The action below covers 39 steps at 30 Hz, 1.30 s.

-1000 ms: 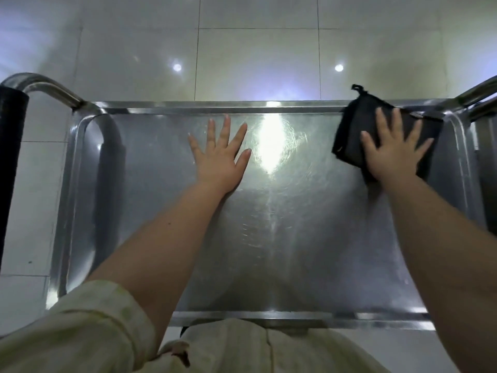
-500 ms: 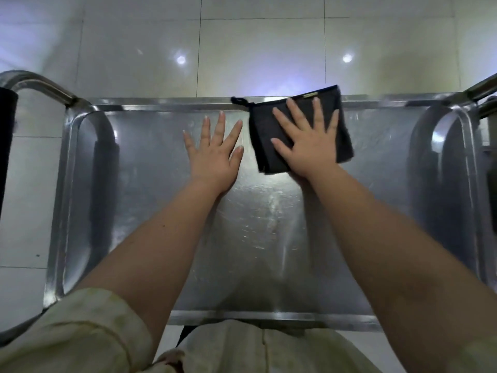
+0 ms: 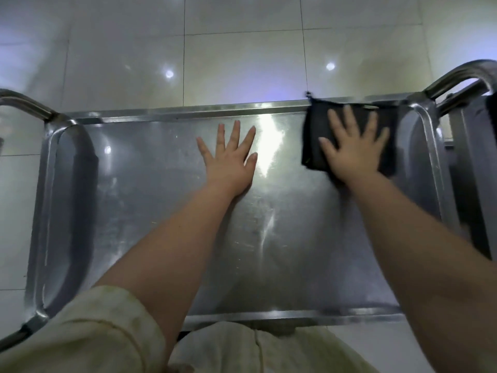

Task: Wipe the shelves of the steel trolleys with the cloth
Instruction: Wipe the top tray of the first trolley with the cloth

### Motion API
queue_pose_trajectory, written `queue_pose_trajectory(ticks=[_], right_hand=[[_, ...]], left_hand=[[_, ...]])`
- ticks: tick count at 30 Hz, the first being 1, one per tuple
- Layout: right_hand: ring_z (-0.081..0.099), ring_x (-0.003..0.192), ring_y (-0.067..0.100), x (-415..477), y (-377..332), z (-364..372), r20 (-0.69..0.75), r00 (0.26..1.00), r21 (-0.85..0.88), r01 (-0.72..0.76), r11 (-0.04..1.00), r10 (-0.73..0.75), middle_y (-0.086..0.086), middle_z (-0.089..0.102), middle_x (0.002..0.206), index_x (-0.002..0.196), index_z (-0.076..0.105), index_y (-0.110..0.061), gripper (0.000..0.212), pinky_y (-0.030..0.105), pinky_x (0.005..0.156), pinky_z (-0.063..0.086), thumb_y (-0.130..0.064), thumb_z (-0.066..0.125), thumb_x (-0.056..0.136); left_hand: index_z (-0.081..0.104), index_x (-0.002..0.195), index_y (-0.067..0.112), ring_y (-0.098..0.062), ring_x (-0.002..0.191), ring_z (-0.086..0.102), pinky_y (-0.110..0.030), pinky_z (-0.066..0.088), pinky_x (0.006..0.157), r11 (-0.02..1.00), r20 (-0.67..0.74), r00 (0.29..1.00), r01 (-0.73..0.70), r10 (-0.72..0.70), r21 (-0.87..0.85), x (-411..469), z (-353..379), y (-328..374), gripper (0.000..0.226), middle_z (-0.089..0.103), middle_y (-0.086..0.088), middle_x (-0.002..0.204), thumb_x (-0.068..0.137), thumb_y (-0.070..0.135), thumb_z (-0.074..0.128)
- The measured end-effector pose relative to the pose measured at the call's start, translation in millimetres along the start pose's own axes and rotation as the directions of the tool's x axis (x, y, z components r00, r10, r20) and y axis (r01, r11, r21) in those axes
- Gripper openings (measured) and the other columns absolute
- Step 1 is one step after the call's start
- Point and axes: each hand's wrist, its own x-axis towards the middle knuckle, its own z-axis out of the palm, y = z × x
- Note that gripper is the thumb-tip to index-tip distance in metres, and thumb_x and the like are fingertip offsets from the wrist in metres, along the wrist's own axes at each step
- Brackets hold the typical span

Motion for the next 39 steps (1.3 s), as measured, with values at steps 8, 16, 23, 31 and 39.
queue_pose_trajectory(ticks=[8,16,23,31,39], right_hand=[[-0.005,0.149,0.032,-4.1,-12.6,5.7,-0.008,0.98,-0.036,0.198,0.98,-0.198,-0.019,0.002,0.162,0.15,0.004,-0.053,0.068,0.064,0.114,-0.008,-0.076,0.015,0.086],[-0.008,0.148,0.034,-47.8,88.1,8.6,-0.024,0.989,-0.03,-0.149,0.988,0.148,-0.014,-0.002,0.163,0.151,-0.002,-0.049,0.072,0.064,0.114,-0.006,-0.077,0.002,0.085],[-0.01,0.148,0.04,-149.4,-47.3,50.5,-0.017,0.964,-0.057,0.263,0.963,-0.265,-0.014,0.002,0.163,0.153,0.004,-0.045,0.067,0.068,0.112,-0.008,-0.07,0.015,0.092],[-0.005,0.149,0.034,-140.0,51.5,31.6,-0.001,0.999,-0.021,0.053,0.998,-0.053,-0.017,0.002,0.162,0.15,0.003,-0.052,0.07,0.064,0.113,-0.01,-0.074,0.016,0.085],[-0.008,0.147,0.04,-186.6,77.8,42.3,0.008,0.998,-0.003,-0.067,0.998,0.067,-0.013,-0.003,0.163,0.151,-0.002,-0.048,0.07,0.066,0.112,-0.009,-0.073,0.008,0.086]], left_hand=[[-0.007,0.152,0.044,-0.028,0.149,-0.016,-0.07,-0.013,0.109,0.998,-0.032,0.998,0.058,-0.057,0.006,-8.1,15.9,16.3,0.057,-0.013,0.007,0.163,0.099,0.056,0.009],[-0.005,0.153,0.042,-0.029,0.149,-0.016,-0.071,-0.009,0.109,0.999,-0.036,0.998,0.044,-0.043,0.019,-10.2,14.9,17.7,0.058,-0.011,0.005,0.164,0.099,0.056,0.009],[0.004,0.154,0.044,-0.027,0.149,-0.015,-0.068,-0.013,0.11,0.997,0.044,0.998,0.051,-0.049,-0.058,-7.5,1.1,9.2,0.052,-0.007,0.006,0.164,0.104,0.045,0.02],[0.008,0.155,0.04,-0.031,0.149,-0.013,-0.068,-0.01,0.111,0.999,-0.016,1.0,-0.015,0.014,-0.04,-93.7,17.0,3.3,0.057,-0.003,0.003,0.165,0.102,0.051,0.025],[-0.002,0.154,0.044,-0.027,0.148,-0.019,-0.067,-0.015,0.11,1.0,0.012,1.0,0.006,-0.006,0.004,-134.7,41.7,4.7,0.057,-0.011,0.006,0.164,0.101,0.055,0.018]])
